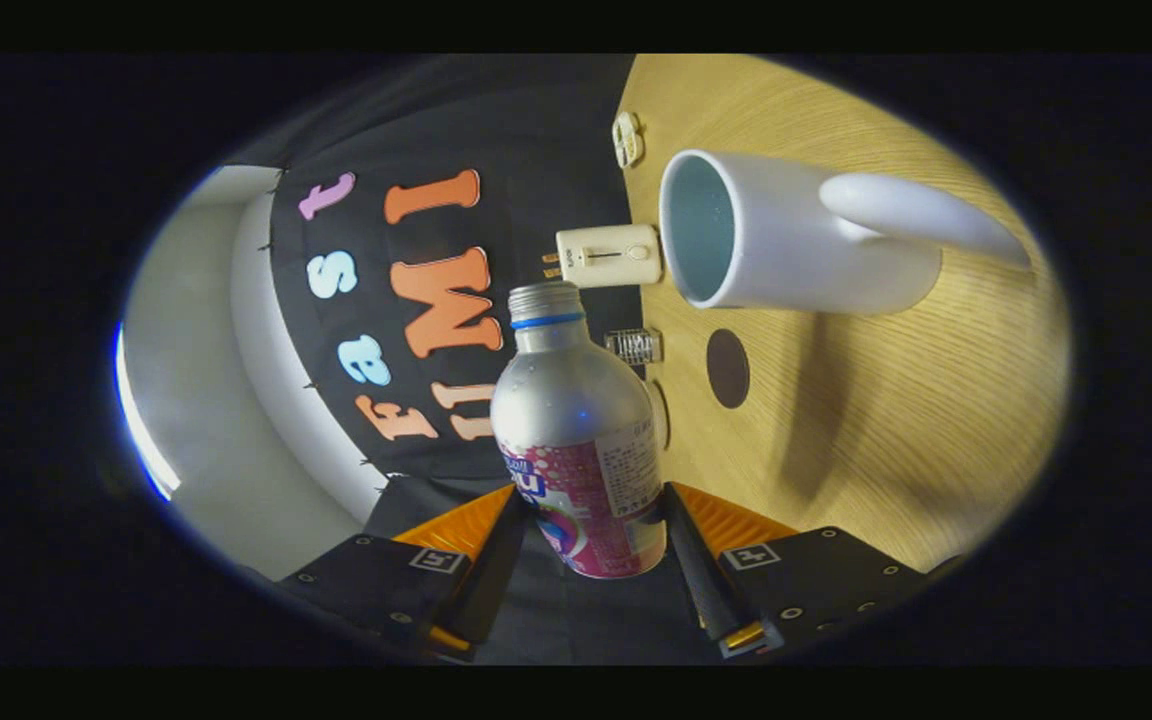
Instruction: Take the bottle from table, then pour the juice into the cup, finally place the bottle on the coaster
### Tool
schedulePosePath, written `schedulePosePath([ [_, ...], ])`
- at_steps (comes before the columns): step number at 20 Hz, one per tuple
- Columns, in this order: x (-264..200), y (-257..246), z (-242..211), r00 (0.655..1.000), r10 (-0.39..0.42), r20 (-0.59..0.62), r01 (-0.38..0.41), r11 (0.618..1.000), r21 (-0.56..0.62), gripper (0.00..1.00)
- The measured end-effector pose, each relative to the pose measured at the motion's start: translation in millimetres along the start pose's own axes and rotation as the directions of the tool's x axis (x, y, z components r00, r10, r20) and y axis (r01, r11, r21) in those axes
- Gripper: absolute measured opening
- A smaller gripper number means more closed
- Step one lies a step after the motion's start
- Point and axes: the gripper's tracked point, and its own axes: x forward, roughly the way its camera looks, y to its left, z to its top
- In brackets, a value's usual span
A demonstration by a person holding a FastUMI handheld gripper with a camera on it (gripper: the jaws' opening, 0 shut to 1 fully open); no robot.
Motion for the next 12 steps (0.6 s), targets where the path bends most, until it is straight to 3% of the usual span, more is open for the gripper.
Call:
schedulePosePath([
  [12, -4, 23, 10, 0.998, 0.069, 0.002, -0.068, 0.983, 0.17, 0.78],
])
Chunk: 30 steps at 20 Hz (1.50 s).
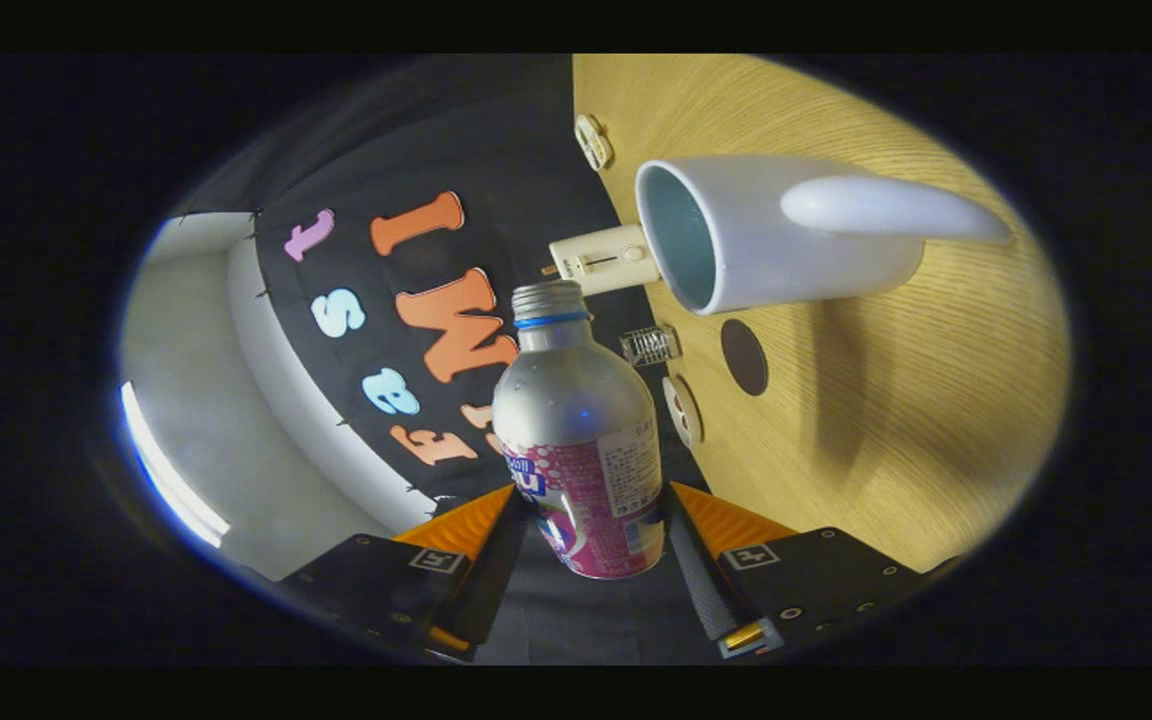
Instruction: Take the bottle from table, then pour the juice into the cup, finally place the bottle on the coaster
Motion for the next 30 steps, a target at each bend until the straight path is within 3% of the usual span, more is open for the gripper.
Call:
schedulePosePath([
  [30, 8, 20, -8, 0.996, 0.091, -0.015, -0.086, 0.975, 0.206, 0.75],
])
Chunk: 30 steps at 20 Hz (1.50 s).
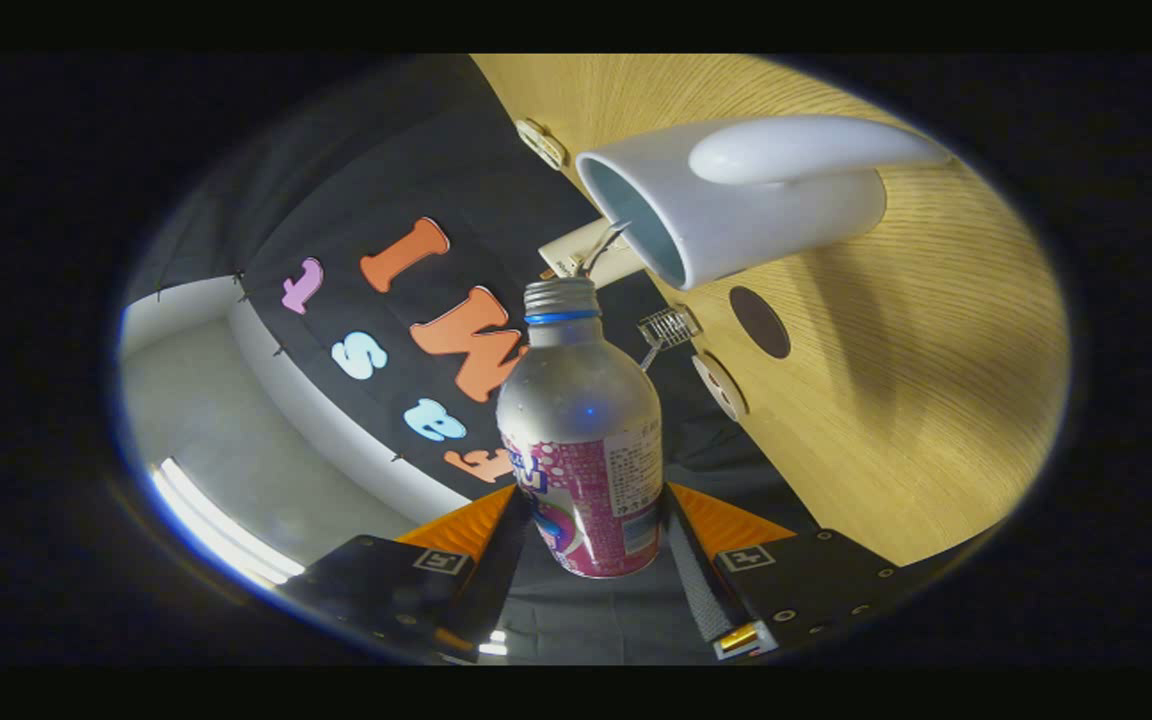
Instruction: Take the bottle from table, then pour the juice into the cup, finally place the bottle on the coaster
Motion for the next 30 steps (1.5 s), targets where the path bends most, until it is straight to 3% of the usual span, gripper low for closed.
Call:
schedulePosePath([
  [30, -2, 15, -6, 0.999, 0.037, -0.032, -0.034, 0.995, 0.089, 0.75],
])
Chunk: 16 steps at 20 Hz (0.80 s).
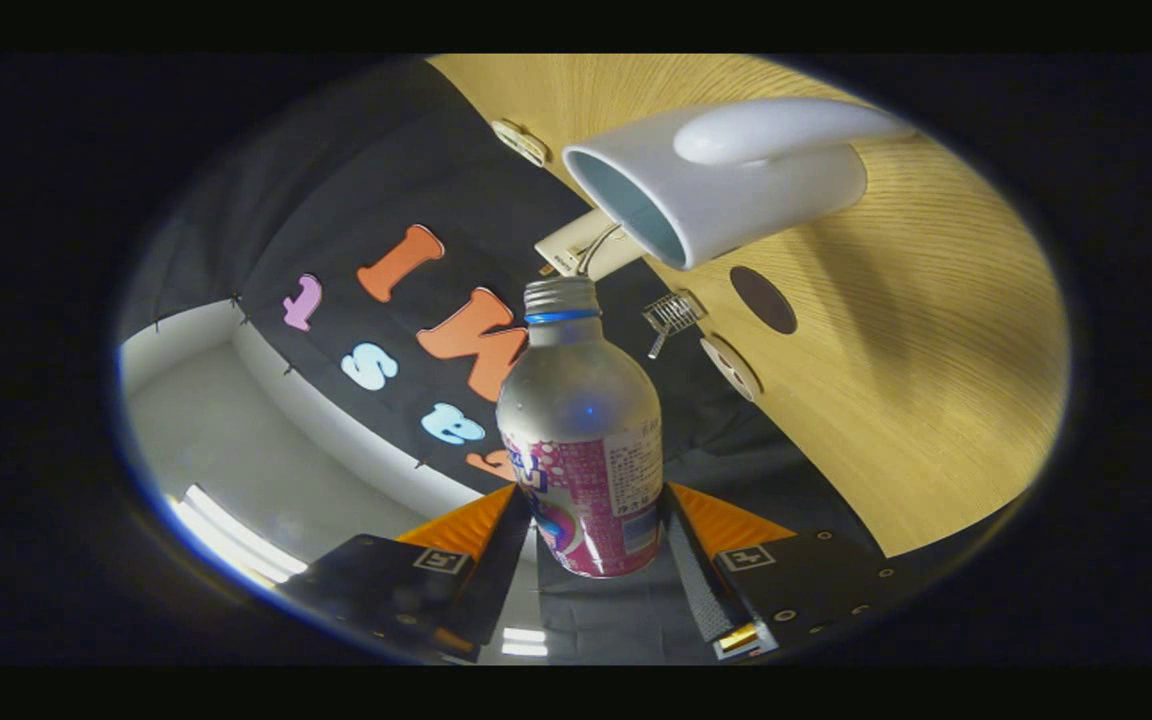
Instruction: Take the bottle from table, then pour the juice into the cup, finally place the bottle on the coaster
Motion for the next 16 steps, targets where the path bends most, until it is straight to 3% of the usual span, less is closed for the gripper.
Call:
schedulePosePath([
  [16, -3, 21, -5, 0.998, 0.063, 0.003, -0.063, 0.997, 0.046, 0.75],
])
